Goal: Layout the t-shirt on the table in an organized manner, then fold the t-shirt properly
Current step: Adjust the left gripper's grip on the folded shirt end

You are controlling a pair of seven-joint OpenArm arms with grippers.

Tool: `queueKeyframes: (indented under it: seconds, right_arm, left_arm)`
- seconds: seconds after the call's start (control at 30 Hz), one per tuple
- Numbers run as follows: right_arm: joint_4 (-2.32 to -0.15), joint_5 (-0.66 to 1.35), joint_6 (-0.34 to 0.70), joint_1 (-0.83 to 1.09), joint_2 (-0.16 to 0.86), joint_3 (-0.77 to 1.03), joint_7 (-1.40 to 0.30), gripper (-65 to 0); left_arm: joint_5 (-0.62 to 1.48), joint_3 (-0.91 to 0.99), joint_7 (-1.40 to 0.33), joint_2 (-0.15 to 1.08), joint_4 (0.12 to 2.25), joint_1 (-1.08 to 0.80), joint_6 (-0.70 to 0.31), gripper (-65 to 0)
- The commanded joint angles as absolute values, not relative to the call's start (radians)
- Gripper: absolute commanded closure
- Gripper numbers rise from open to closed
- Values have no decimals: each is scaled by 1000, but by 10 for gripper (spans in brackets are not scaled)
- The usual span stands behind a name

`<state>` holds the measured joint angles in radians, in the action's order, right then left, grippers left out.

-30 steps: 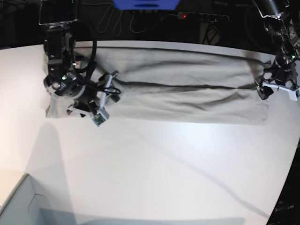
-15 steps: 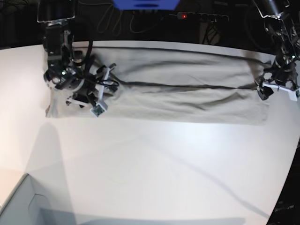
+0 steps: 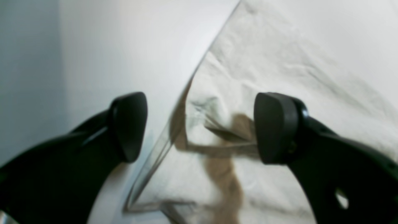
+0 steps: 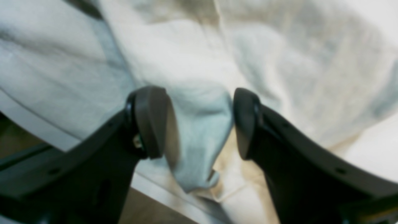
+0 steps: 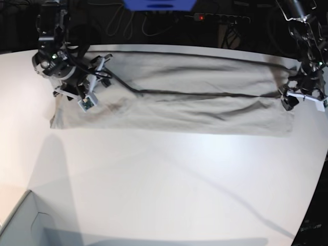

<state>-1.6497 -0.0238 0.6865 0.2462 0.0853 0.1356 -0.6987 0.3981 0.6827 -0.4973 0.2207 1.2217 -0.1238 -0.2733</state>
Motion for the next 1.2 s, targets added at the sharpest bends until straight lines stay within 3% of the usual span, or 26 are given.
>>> queueKeyframes:
  seconds: [0.0,0.27,0.53,0.63,0.8,0.93,1.17]
  right_arm:
    - [-1649,-13,698,243,91,137,-687,-343]
    - [-1587,-13,698,239,88,159,-685,-343]
    - [-1587,-13,698,237,91,159,-685,-343]
    - [-1587,-13,698,237,93,159,-685,-343]
    - [-1587,-13,698,225,93,159,-685,-343]
    - [-1587,-13,698,223,93,159,-685,-343]
    - [-1570,-13,698,203,91,159,-685,-343]
  left_arm:
    - [406,682,-476,236,1234,-111,-277,-519]
    - [406,680,-483,202,1227,-111,-277,-519]
    - [406,684,-476,206,1087,-84,-277,-502]
    - [406,682,-475,209,1056,-81,-277,-368]
    - [406,682,-475,208,1049,-58,-277,-21]
    - [407,688,-475,203,1093,-58,-277,-5]
    - [407,688,-483,153,1451,-116,-277,0]
